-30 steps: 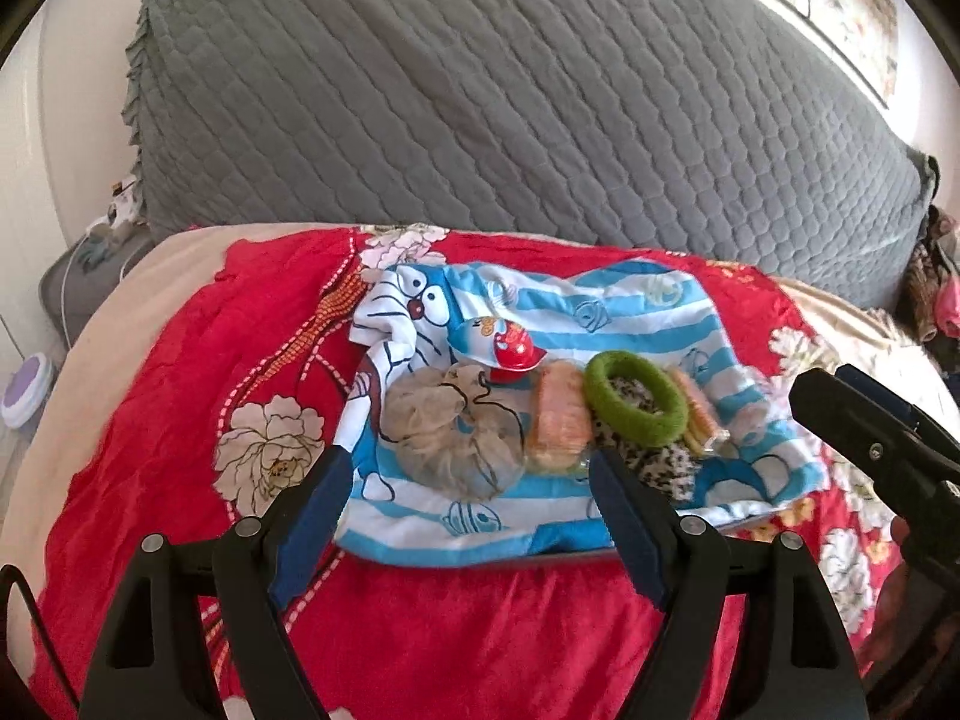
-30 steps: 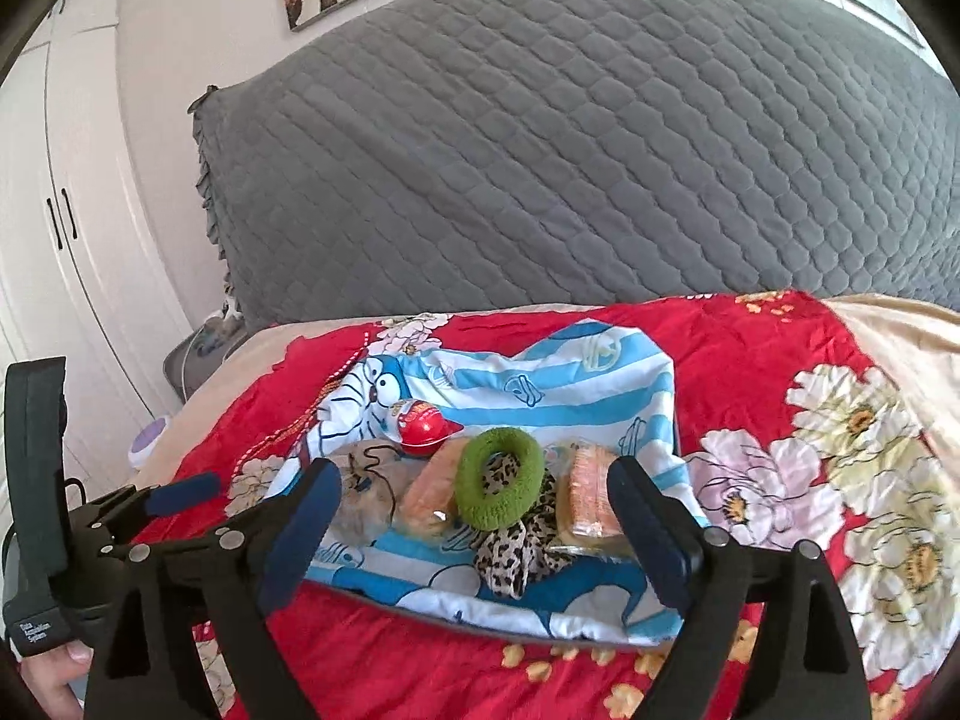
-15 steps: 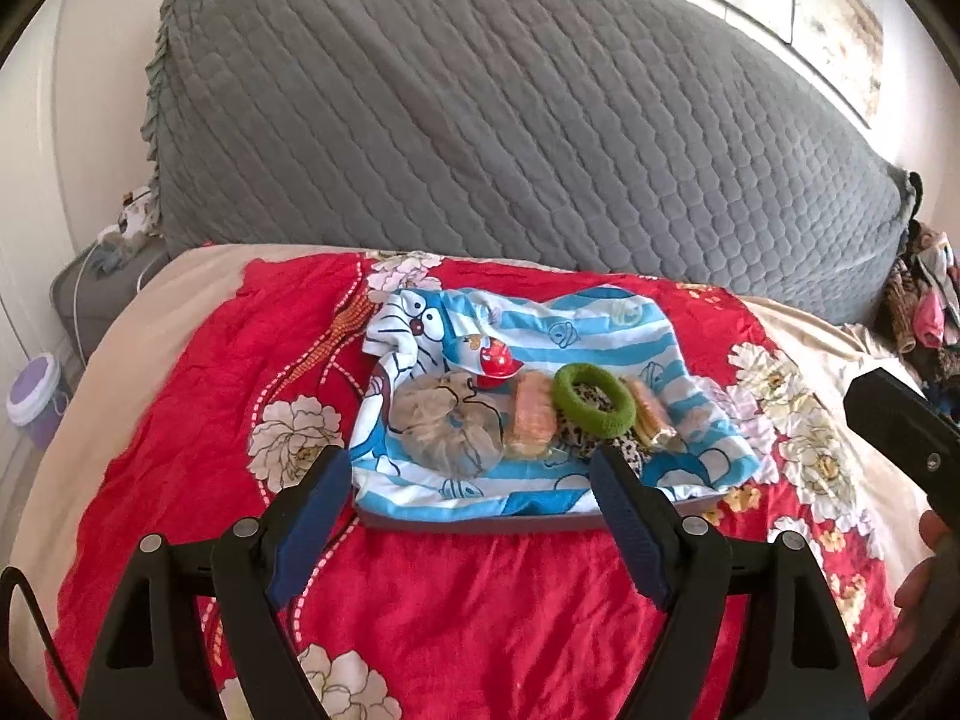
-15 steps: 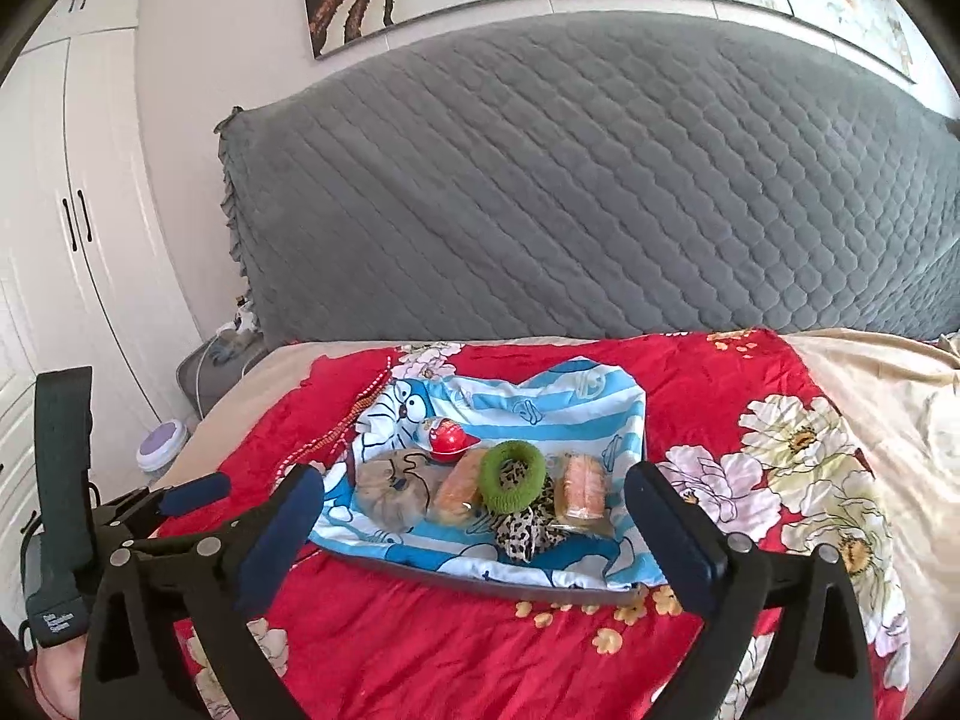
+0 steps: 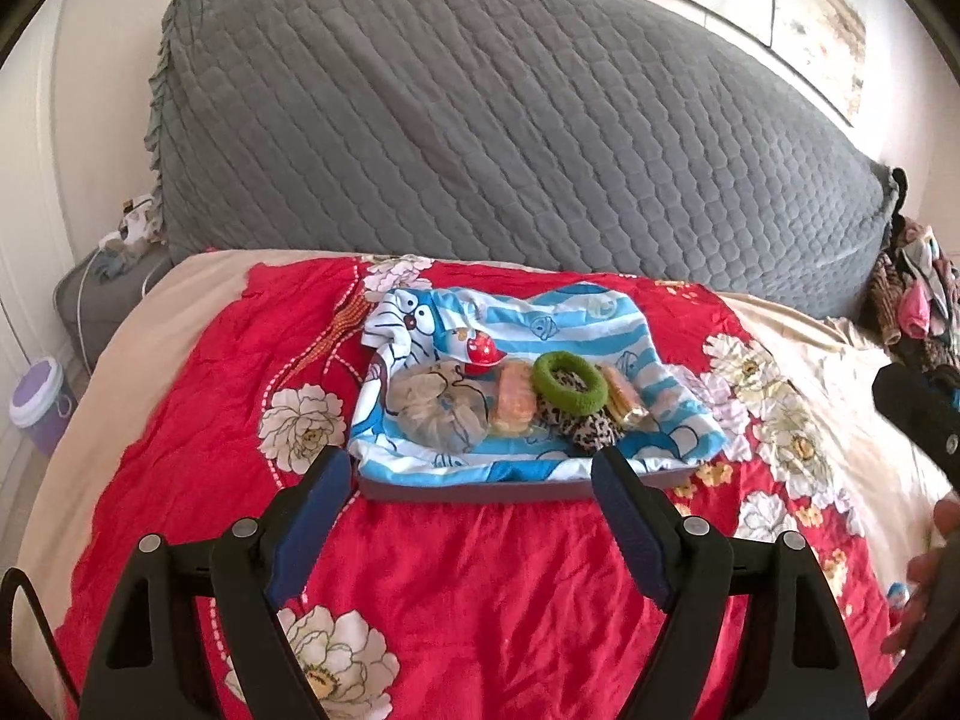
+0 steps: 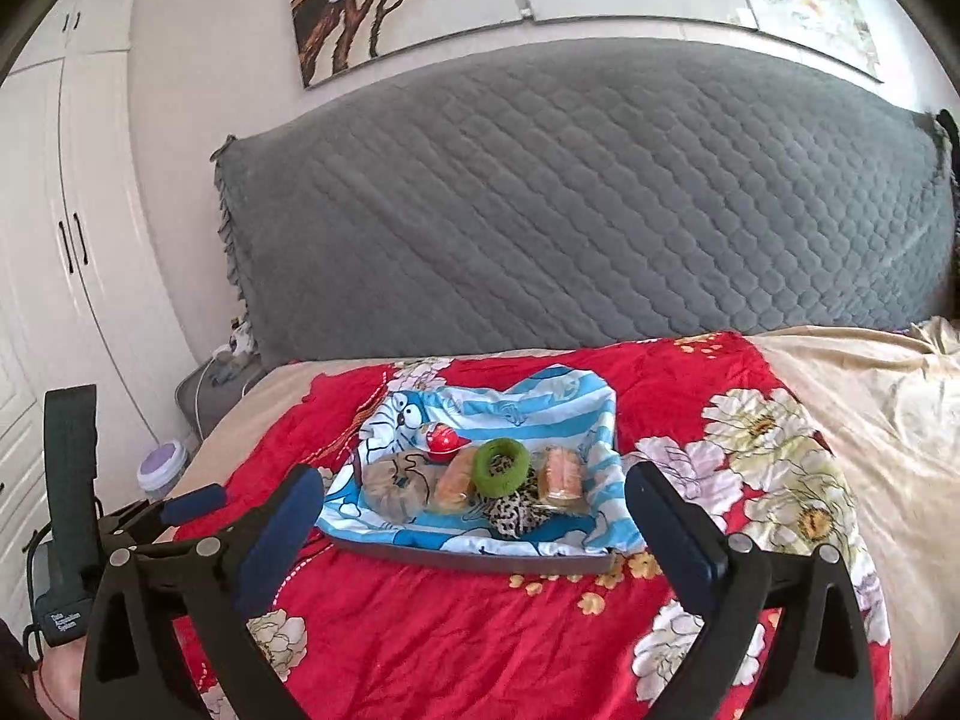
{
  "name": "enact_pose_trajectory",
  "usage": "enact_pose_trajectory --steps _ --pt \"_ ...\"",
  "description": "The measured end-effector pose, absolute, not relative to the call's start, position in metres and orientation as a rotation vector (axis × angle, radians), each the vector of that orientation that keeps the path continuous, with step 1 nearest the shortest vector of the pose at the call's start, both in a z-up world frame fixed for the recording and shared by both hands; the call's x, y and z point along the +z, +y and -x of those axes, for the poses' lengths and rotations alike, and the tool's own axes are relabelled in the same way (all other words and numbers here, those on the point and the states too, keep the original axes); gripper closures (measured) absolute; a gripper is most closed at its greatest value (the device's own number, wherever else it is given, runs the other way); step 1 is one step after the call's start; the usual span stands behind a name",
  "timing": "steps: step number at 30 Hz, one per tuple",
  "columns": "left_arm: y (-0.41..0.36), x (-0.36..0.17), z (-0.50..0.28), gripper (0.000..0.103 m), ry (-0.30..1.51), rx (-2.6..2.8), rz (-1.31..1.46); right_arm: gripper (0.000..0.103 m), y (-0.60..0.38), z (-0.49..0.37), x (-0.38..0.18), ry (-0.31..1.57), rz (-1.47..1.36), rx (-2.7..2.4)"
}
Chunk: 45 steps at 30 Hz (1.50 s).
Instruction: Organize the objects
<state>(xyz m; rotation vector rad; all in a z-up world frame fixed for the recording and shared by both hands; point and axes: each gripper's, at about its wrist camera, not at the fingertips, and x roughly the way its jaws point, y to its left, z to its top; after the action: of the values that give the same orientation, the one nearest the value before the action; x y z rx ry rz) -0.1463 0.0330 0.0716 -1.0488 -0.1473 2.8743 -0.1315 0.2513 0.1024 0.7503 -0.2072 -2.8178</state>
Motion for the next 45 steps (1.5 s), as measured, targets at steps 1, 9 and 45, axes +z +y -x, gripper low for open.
enact_pose_trajectory --steps 1,9,45 --pt "0.033 0.072 0.143 0.019 -0.147 2.874 1.047 0.002 0.253 0.128 0.104 -0.207 -0.747 -2.824" --pt "0.037 0.073 0.116 0.019 -0.139 2.868 1.036 0.001 0.265 0.097 0.116 -0.230 -0.648 -2.865" --pt "0.032 -0.002 0.073 0.019 -0.075 2.888 1.042 0.001 0.249 0.059 0.015 -0.021 -0.710 -2.947"
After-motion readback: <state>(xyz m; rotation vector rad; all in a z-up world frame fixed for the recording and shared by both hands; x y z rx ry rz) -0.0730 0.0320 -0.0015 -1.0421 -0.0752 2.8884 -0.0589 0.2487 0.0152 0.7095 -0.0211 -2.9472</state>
